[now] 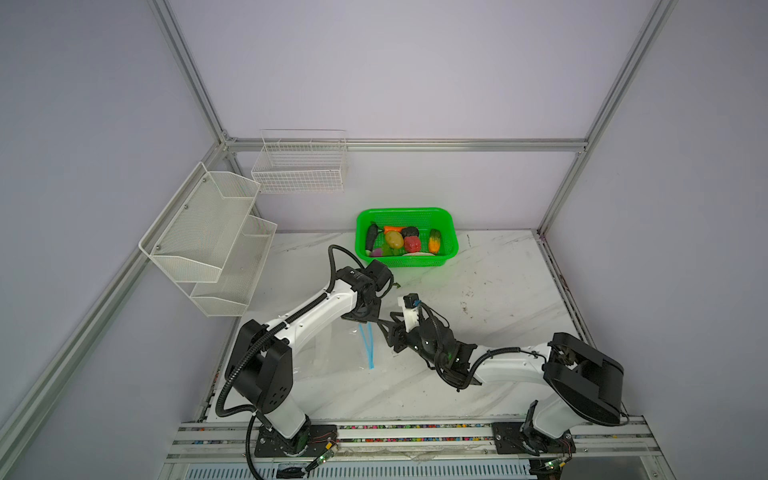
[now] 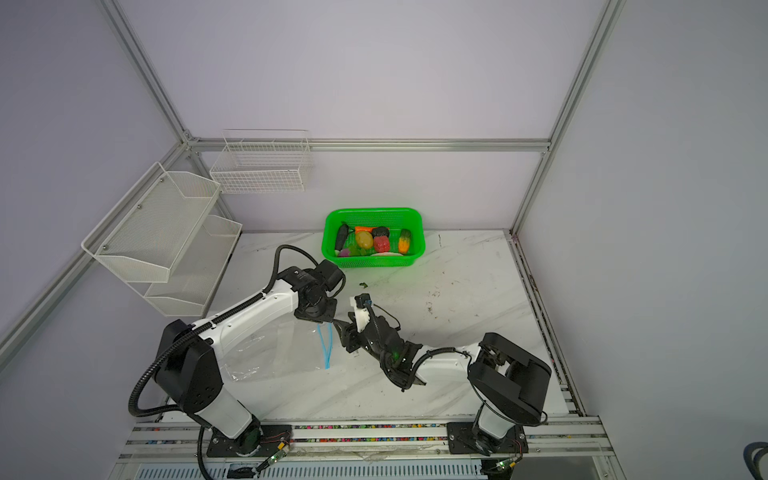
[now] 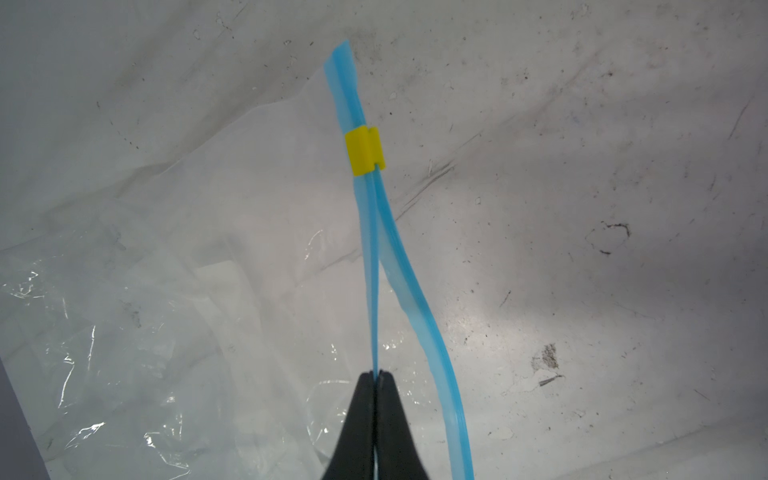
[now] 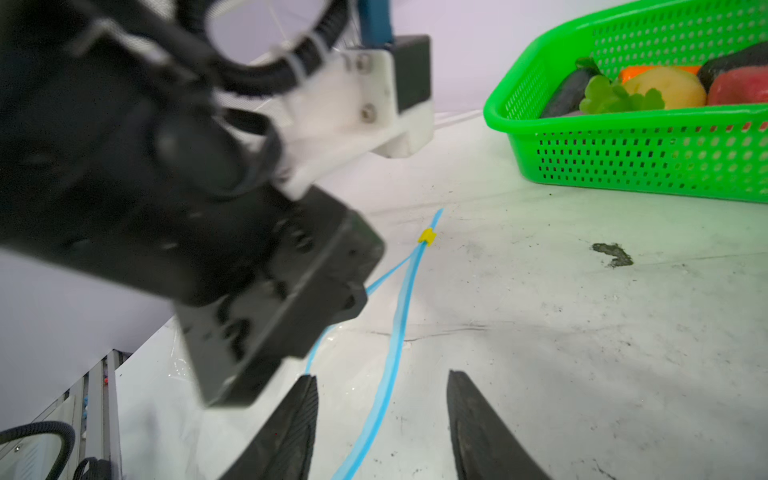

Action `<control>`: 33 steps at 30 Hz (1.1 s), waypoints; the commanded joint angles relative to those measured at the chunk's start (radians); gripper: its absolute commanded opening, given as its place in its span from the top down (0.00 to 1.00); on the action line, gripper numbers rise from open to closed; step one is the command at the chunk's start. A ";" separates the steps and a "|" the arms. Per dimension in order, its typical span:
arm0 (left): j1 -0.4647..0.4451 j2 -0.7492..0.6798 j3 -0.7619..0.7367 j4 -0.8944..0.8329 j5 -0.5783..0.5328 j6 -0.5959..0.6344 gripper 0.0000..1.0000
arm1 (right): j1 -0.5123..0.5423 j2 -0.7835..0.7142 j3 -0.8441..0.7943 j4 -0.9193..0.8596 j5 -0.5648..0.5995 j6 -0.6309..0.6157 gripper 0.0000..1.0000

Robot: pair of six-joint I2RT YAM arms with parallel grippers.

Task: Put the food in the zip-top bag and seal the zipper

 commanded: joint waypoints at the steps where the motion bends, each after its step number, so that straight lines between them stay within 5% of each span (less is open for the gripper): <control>1: -0.005 -0.064 0.060 0.037 0.006 -0.021 1.00 | -0.076 0.039 0.037 0.011 -0.176 0.080 0.46; 9: -0.005 -0.094 0.036 0.064 0.007 -0.029 1.00 | -0.145 0.131 0.120 -0.001 -0.344 0.074 0.46; 33: -0.007 -0.147 -0.039 0.139 0.012 -0.011 1.00 | -0.164 0.290 0.264 -0.065 -0.398 0.059 0.57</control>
